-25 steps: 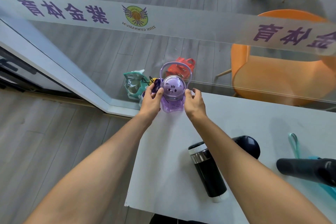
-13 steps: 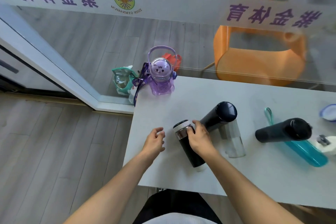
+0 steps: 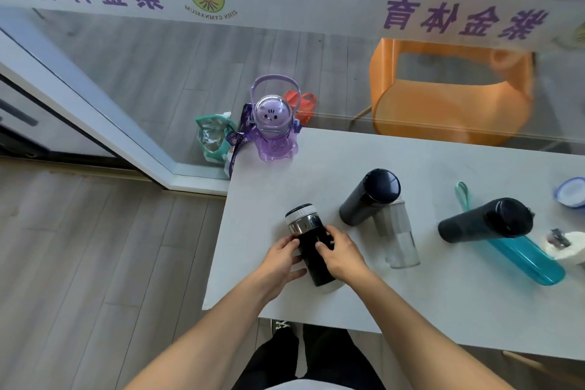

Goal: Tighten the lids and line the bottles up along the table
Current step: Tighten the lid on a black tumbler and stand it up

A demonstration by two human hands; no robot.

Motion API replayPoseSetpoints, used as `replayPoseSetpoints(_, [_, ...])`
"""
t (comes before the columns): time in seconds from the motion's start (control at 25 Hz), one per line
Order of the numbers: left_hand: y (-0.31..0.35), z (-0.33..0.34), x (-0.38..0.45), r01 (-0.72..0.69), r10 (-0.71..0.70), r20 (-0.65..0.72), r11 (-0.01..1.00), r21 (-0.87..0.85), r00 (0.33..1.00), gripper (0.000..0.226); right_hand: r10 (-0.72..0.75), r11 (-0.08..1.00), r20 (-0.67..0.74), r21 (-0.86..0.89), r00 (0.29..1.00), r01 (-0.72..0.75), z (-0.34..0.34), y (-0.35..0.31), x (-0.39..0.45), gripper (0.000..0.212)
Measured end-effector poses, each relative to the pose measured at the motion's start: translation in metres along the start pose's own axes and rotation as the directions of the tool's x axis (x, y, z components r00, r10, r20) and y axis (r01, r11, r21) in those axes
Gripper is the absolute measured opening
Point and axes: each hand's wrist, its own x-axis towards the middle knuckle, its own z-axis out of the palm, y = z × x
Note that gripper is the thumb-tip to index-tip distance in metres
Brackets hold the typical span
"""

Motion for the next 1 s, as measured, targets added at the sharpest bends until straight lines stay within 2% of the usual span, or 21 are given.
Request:
replayPoseSetpoints(0.28, [0.03,-0.008,-0.014,-0.27,0.265,-0.086,0.961,-0.055,0.96,0.026,-0.149,0.941,-0.097,0.292,0.984,0.172,-0.007,-0.024,-0.003,0.039])
replayPoseSetpoints(0.44, [0.041,-0.009,-0.021,-0.382,0.383,-0.084,0.924,0.026,0.92,0.022,-0.125,0.885,-0.194,0.421,0.973,0.197,-0.014,-0.037,-0.006,0.022])
replayPoseSetpoints(0.52, [0.041,-0.009,-0.025,-0.406,0.411,-0.068,0.911,0.076,0.909,0.022,-0.096,0.873,-0.214,0.45,0.972,0.186,-0.013,-0.038,-0.008,0.021])
replayPoseSetpoints(0.68, [0.039,-0.011,-0.029,-0.441,0.451,-0.021,0.88,0.175,0.892,0.018,-0.053,0.87,-0.177,0.475,0.983,0.133,-0.012,-0.044,-0.015,0.026])
replayPoseSetpoints(0.8, [0.044,-0.009,-0.034,-0.456,0.461,0.009,0.874,0.167,0.887,0.019,-0.04,0.891,-0.193,0.437,0.98,0.123,-0.017,-0.059,-0.019,0.037])
replayPoseSetpoints(1.0, [0.071,-0.008,-0.038,-0.509,0.513,0.017,0.846,0.155,0.858,0.025,-0.159,0.925,-0.243,0.301,0.957,0.231,-0.04,-0.095,-0.018,0.054])
